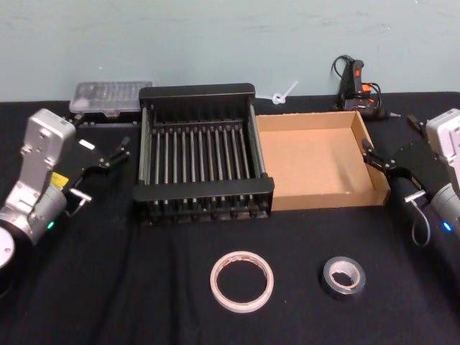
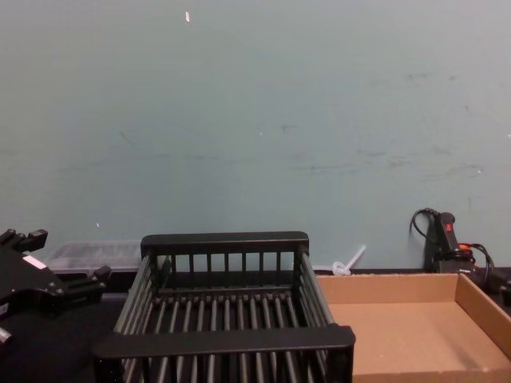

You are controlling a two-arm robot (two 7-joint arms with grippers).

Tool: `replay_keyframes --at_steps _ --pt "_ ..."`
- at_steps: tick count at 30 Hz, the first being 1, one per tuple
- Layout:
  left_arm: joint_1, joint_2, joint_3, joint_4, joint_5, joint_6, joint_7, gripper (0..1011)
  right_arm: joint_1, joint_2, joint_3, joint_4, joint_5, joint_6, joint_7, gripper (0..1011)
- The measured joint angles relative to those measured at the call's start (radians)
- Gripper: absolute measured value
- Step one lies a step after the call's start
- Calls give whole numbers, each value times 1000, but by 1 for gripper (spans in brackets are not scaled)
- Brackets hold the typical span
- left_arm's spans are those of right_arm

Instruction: Pick up the white tape and place it into the black box , Pick up the silver tape and place it into the brown box.

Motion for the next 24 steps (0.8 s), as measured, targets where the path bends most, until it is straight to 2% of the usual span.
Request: replay_keyframes --at_steps 24 --pt "0 0 0 0 0 0 0 1001 0 0 0 0 0 0 0 1002"
